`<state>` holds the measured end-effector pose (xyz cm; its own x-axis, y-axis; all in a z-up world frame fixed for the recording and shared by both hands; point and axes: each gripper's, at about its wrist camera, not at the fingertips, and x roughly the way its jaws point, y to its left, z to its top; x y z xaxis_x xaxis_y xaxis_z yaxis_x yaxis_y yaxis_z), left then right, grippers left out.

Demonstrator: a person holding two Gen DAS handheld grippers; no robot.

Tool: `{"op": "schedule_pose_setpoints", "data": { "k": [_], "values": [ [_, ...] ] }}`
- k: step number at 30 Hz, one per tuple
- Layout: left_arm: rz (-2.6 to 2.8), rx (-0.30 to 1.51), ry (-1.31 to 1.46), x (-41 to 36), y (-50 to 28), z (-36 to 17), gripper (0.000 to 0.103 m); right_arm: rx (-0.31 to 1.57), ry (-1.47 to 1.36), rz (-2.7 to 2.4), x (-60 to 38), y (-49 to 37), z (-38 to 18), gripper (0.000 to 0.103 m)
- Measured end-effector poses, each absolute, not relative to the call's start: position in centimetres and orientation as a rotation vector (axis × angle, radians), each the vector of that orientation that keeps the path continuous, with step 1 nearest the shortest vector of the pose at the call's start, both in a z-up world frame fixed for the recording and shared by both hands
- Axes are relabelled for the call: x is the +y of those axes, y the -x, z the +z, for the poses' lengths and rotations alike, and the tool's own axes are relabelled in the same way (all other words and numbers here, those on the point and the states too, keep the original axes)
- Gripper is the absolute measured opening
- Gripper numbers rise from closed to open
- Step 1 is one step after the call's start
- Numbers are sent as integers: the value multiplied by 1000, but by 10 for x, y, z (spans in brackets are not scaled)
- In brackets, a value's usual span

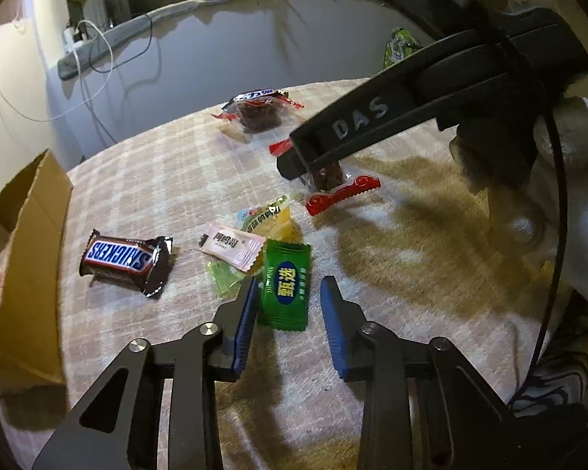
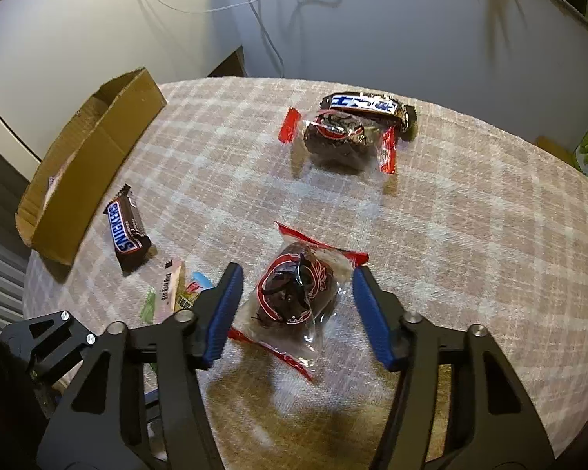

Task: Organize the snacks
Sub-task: 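Grasp the green packet with the left tool while the right grasps the bagged cookies, then carry the green packet and cookie bag over the box with both tools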

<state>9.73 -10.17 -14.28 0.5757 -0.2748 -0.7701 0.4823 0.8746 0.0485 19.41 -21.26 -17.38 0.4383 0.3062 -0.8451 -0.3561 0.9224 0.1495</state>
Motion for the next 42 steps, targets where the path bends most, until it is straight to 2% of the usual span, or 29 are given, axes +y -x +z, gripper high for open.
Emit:
{"op": "schedule_pose_setpoints", "data": {
  "k": [4, 6, 17, 29, 42],
  "values": [
    [-446, 857, -232, -95, -100, -142, 22, 1042, 88, 411, -208, -193, -177, 48],
    [-448, 859, -222, -94, -100, -142, 22, 1044, 96, 411, -207, -192, -178, 37],
    [-462, 853, -130, -84, -96, -132, 21, 1022, 54, 412, -219, -180, -172, 35],
    [-444, 776, -64, -61, -89, -100, 21, 948, 17, 429, -227, -157, -137, 35],
    [-311, 695, -13, 6, -97, -73, 21, 853, 23, 537, -167, -154, -93, 35]
  ]
}}
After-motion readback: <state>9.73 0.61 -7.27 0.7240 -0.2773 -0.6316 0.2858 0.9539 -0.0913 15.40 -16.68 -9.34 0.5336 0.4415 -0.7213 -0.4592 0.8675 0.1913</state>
